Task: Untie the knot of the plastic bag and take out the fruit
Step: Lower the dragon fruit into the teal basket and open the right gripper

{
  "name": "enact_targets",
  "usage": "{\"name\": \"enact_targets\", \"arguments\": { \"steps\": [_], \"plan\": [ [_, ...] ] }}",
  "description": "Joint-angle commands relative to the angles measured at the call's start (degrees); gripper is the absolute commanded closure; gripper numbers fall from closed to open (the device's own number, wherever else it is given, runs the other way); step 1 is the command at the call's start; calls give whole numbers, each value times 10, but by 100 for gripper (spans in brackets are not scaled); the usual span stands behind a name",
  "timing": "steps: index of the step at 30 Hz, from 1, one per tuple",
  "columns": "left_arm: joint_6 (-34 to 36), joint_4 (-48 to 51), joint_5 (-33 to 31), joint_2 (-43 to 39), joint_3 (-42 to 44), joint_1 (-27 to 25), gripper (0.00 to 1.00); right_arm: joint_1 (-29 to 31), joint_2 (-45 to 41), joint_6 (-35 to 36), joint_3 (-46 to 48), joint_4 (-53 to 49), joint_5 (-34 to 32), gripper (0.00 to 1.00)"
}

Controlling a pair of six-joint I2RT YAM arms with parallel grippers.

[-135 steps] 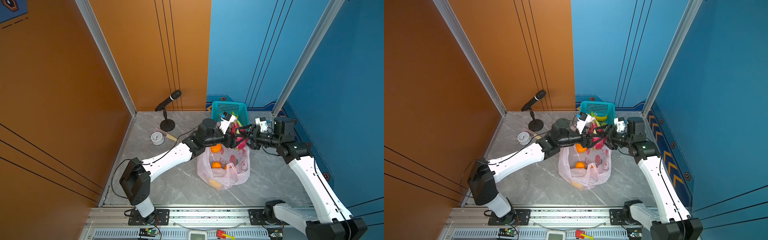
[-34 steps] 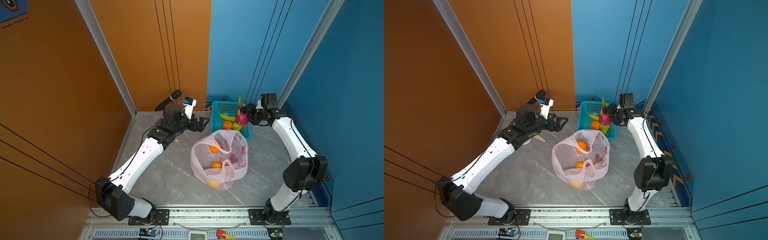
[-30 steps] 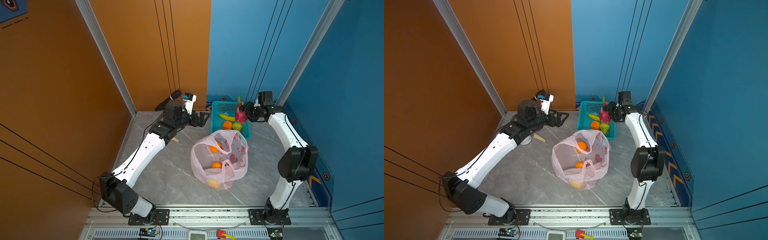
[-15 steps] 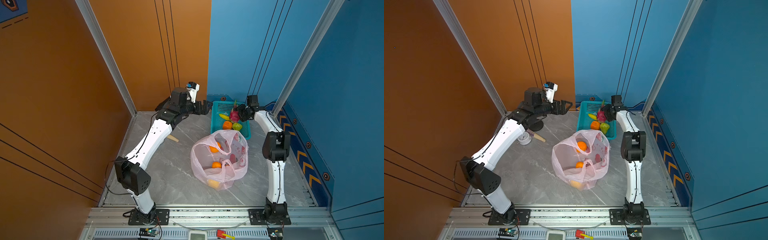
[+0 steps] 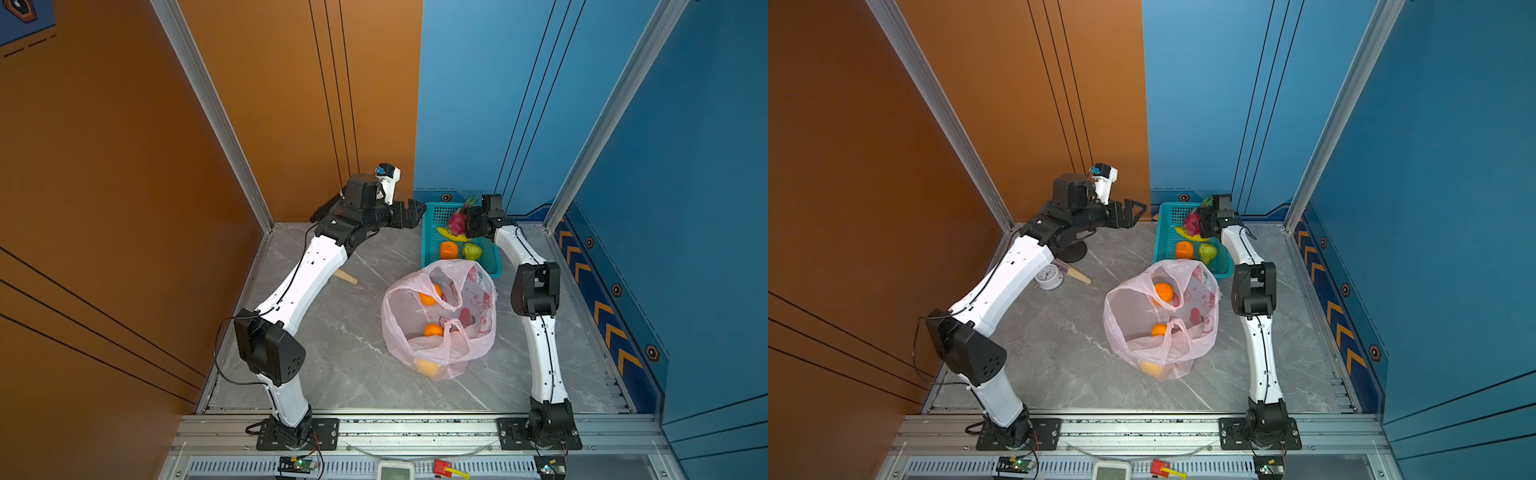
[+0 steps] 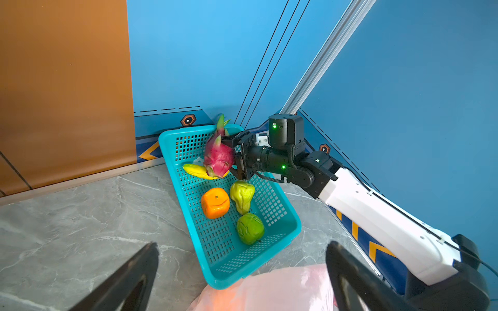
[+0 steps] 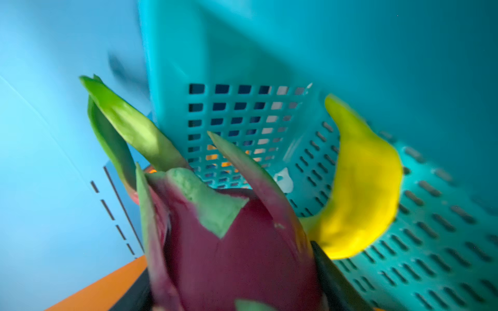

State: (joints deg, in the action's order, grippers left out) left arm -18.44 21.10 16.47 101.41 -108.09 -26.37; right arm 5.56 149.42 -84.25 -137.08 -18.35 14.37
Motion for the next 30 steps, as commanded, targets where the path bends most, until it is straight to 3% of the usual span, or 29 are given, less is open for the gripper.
{"name": "enact_targets", "arguments": {
  "steps": [1,4,7,11,15,17,30],
  "plan": [
    [8,9,-15,-2,-9,-9,3,8,40,-64,-36,10,3,50],
    [10,9,-26,-11,3,-12,3,9,43,-68,-36,13,10,39],
    [14,0,-36,-25,22,-20,3,7,25,-27,-35,-15,-13,24],
    [17,-14,-47,-45,52,-28,3,1,9,-5,-31,-23,-5,14],
    [19,-24,-57,-67,81,-34,3,-3,-14,24,-22,-43,-8,11],
    [20,-28,-61,-80,97,-38,3,-4,-30,35,-10,-47,-7,1],
    [35,-59,-91,-179,211,-61,3,-8,-149,102,64,-75,-13,0]
  ]
}}
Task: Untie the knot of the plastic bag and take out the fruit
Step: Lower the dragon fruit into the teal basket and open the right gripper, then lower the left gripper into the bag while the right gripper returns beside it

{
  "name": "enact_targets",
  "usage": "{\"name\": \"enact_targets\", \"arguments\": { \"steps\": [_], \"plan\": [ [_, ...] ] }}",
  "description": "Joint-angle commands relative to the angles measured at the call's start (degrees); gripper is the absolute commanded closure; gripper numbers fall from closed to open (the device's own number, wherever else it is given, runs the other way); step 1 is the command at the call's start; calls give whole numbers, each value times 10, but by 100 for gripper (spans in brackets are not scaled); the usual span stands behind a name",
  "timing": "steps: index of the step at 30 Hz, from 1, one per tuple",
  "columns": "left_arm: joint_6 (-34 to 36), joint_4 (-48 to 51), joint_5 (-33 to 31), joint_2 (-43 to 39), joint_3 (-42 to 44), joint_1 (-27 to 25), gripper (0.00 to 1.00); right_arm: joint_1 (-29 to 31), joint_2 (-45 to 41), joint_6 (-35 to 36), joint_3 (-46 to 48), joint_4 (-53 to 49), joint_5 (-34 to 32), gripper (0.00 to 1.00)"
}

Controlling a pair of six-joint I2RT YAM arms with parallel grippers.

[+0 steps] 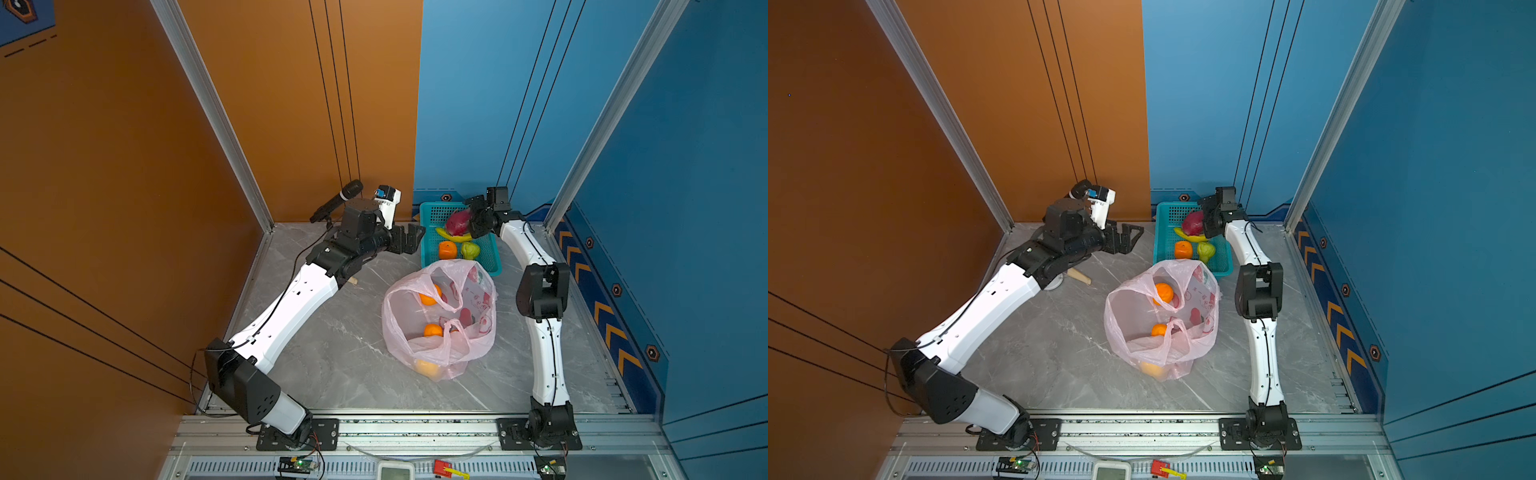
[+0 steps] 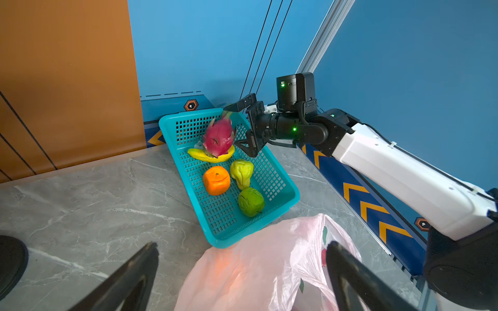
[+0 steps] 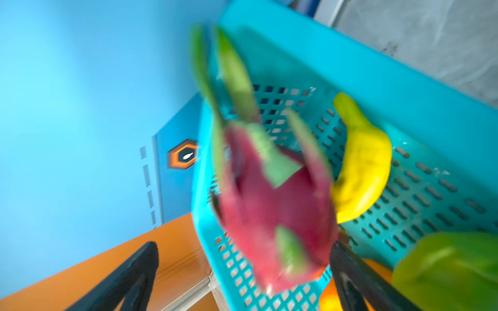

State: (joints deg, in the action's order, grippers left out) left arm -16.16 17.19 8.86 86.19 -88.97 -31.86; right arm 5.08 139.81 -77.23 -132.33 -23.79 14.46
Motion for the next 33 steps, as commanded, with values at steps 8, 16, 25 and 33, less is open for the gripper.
{"name": "enact_targets", "arguments": {
  "steps": [8,16,25,33],
  "plan": [
    [22,-21,-15,-107,94,-17,3,3,-188,112,88,-60,-43,0],
    [30,8,-3,-204,174,-32,3,28,-412,222,258,-101,-101,0],
    [-2,40,-36,-294,240,-102,6,50,-711,309,481,-147,-148,5],
    [-49,88,-137,-308,235,-217,21,53,-892,330,589,-217,-133,12]
  ]
}}
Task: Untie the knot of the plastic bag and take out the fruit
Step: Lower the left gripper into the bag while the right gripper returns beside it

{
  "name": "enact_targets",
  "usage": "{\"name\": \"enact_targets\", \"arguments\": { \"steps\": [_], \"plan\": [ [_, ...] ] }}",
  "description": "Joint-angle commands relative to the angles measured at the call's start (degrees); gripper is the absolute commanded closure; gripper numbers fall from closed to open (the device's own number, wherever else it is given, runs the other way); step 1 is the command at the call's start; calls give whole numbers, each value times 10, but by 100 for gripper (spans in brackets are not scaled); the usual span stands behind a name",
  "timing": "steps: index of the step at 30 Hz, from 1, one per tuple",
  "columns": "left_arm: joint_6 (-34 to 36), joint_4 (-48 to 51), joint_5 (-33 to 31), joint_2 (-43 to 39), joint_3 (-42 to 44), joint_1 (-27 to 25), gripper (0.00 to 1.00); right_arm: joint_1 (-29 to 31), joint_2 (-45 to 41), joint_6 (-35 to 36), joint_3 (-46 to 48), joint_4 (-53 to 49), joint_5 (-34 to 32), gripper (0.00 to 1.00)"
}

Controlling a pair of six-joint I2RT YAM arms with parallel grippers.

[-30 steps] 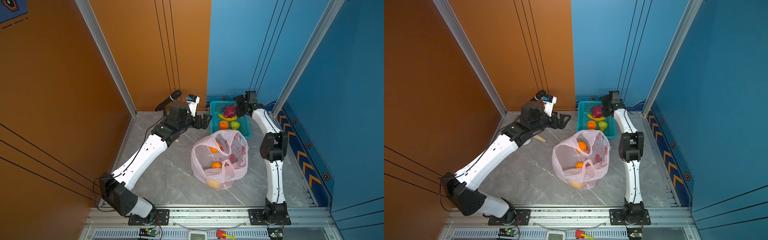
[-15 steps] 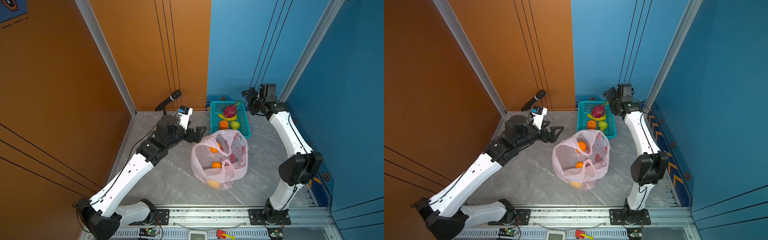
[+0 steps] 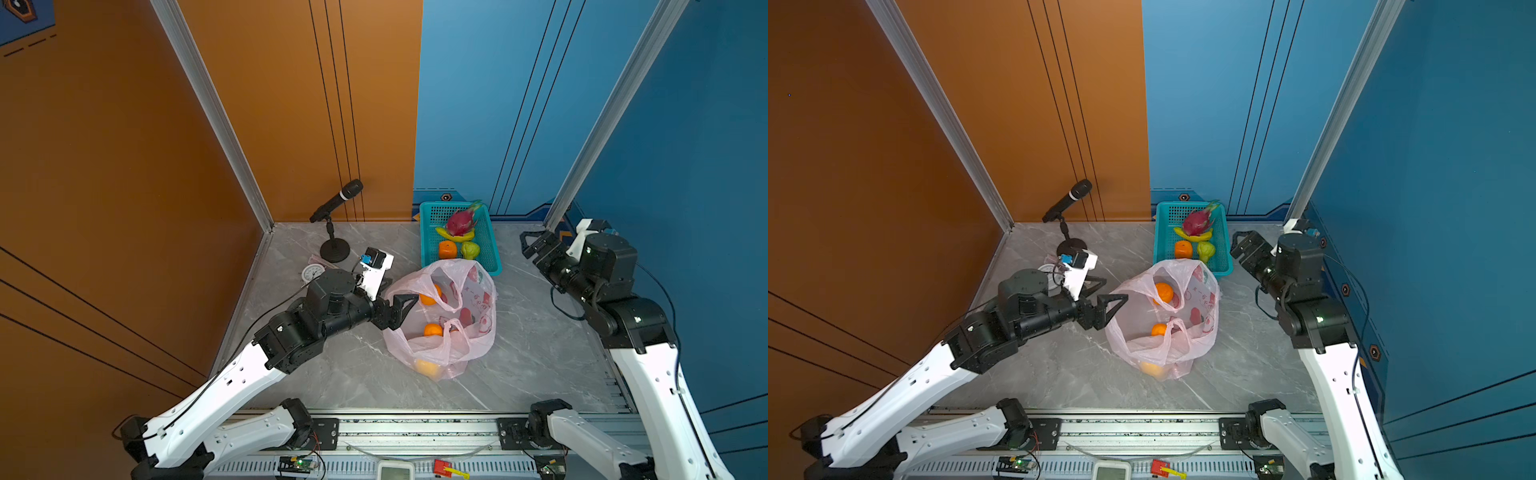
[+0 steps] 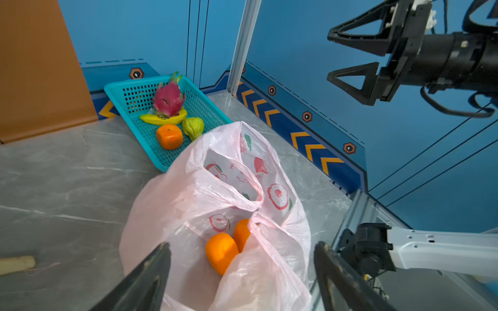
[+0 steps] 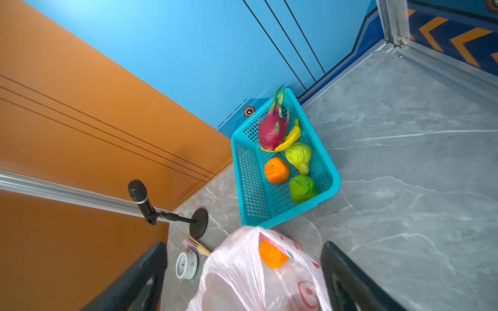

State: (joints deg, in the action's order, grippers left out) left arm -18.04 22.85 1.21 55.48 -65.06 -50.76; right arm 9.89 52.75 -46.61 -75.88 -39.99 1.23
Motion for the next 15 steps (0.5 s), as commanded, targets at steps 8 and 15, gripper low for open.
{"name": "enact_targets", "arguments": {
  "steps": [8,15],
  "plan": [
    [-88,35,-179,41,10,-151,34,22,-65,21,73,-138,95,19],
    [-174,33,-268,103,9,-212,46,88,-97,-5,134,-144,98,20]
  ]
}}
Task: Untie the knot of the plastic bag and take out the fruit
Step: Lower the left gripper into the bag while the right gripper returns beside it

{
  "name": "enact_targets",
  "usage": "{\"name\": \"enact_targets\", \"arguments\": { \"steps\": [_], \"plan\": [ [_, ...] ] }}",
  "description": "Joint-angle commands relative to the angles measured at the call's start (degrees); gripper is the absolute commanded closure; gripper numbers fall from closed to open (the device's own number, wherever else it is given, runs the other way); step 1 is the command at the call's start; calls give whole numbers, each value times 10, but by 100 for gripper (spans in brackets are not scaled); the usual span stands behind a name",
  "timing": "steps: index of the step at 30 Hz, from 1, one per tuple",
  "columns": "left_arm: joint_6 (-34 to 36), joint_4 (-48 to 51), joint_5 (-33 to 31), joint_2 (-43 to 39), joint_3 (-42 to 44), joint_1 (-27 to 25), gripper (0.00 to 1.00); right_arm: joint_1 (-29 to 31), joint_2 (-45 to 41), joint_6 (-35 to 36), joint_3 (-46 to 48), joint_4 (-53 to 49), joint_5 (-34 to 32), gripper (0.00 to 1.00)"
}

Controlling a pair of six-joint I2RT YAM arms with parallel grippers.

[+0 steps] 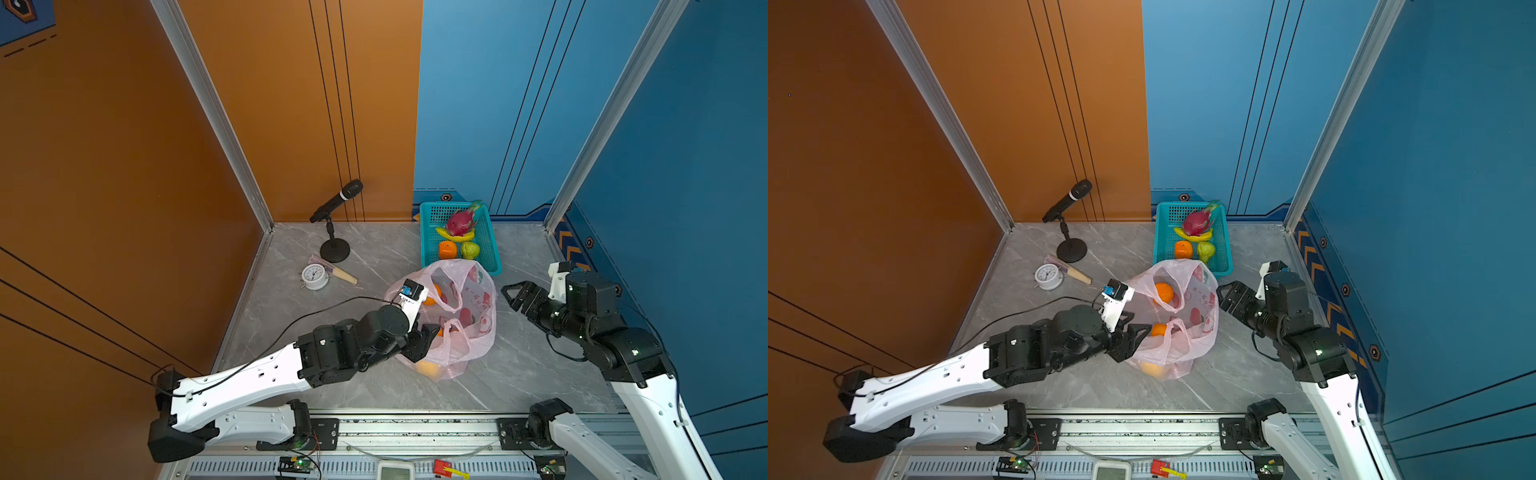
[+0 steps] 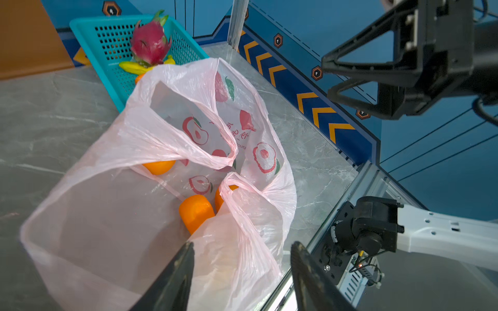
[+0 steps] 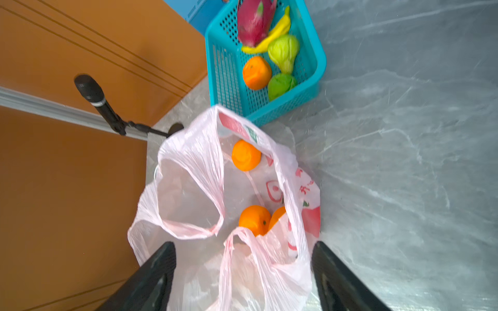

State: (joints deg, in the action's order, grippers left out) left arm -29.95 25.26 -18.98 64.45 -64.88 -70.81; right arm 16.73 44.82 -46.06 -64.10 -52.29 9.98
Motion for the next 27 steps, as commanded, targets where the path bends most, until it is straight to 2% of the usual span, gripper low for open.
{"name": "enact_targets", "arguments": {
  "steps": [1,5,15,23,27],
  "plan": [
    [-64,8,-71,22,10,-13,48,29,-20,-12,22,-21,7,20],
    [-90,1,-79,60,16,-13,54,65,-19,-25,38,-24,-3,20],
    [-89,-10,-40,169,-20,27,55,135,-10,-22,45,-29,-42,19],
    [-58,-19,-23,252,-66,74,54,144,-38,-21,49,-45,-61,17],
    [-46,10,-27,306,-114,104,52,145,-46,-26,46,-53,-65,17]
  ]
}}
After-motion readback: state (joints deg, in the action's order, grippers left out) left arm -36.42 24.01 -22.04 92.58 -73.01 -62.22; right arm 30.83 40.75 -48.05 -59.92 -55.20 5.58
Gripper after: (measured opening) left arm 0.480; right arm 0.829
